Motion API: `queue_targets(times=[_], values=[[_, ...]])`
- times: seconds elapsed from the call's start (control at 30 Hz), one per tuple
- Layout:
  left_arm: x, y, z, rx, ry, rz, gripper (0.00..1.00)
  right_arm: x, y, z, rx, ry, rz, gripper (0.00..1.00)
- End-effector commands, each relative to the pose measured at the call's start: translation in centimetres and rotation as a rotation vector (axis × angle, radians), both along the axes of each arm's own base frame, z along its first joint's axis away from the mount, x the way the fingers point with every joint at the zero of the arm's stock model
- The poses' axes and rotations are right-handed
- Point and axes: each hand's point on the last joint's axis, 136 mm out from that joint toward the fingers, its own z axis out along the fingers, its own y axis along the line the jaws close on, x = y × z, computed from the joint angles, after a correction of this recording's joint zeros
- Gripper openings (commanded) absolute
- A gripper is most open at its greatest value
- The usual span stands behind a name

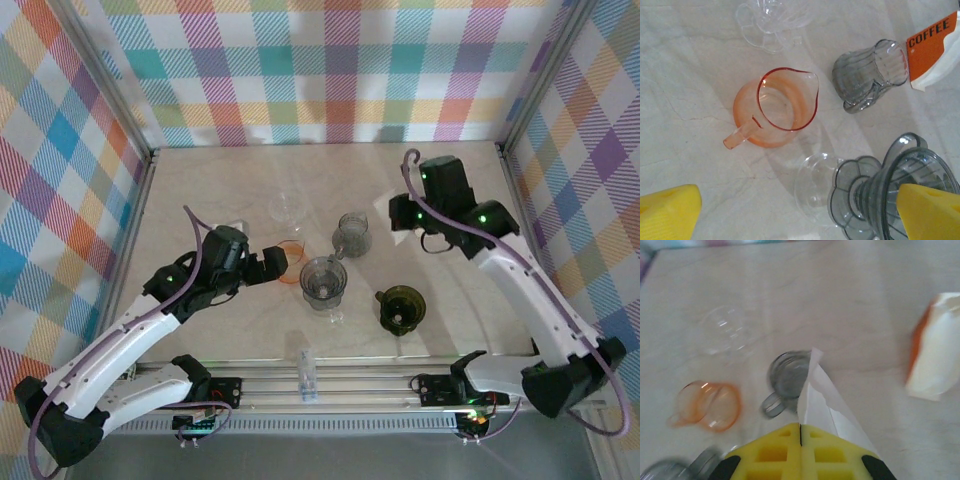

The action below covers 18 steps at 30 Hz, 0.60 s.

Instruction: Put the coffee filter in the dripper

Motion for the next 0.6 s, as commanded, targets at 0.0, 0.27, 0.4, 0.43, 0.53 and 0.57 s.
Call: queue_targets(times=[0.0, 0.27, 0.4, 0.43, 0.53, 0.57], values=[[-1.5, 0.4, 0.0, 0.022, 0.054, -0.047, 1.0, -4.7, 2.5, 0.1, 0.073, 0.091, 0.182, 0.0], [-2.6, 0.7, -1.0, 0.022, 0.097, -0.054, 0.99, -10.2, 5.7, 0.6, -0.011, 0.207, 0.367, 0.0], [-2.8, 0.1, -1.1, -0.009, 0.105, -0.073, 0.96, -10.6, 7.5, -0.2, -0.103, 0.246, 0.42, 0.0], [-2.8, 0.1, -1.1, -0.01, 0.108, -0.075, 0.96, -10.6, 7.9, -0.5, -0.121, 0.258, 0.429, 0.0], [-2.9, -0.1, -1.1, -0.012, 0.114, -0.084, 0.96, -10.6, 9.2, -1.2, -0.175, 0.295, 0.46, 0.0], [-3.0, -0.1, -1.1, -0.016, 0.114, -0.086, 0.97, -10.5, 9.6, -1.5, -0.192, 0.312, 0.468, 0.0]])
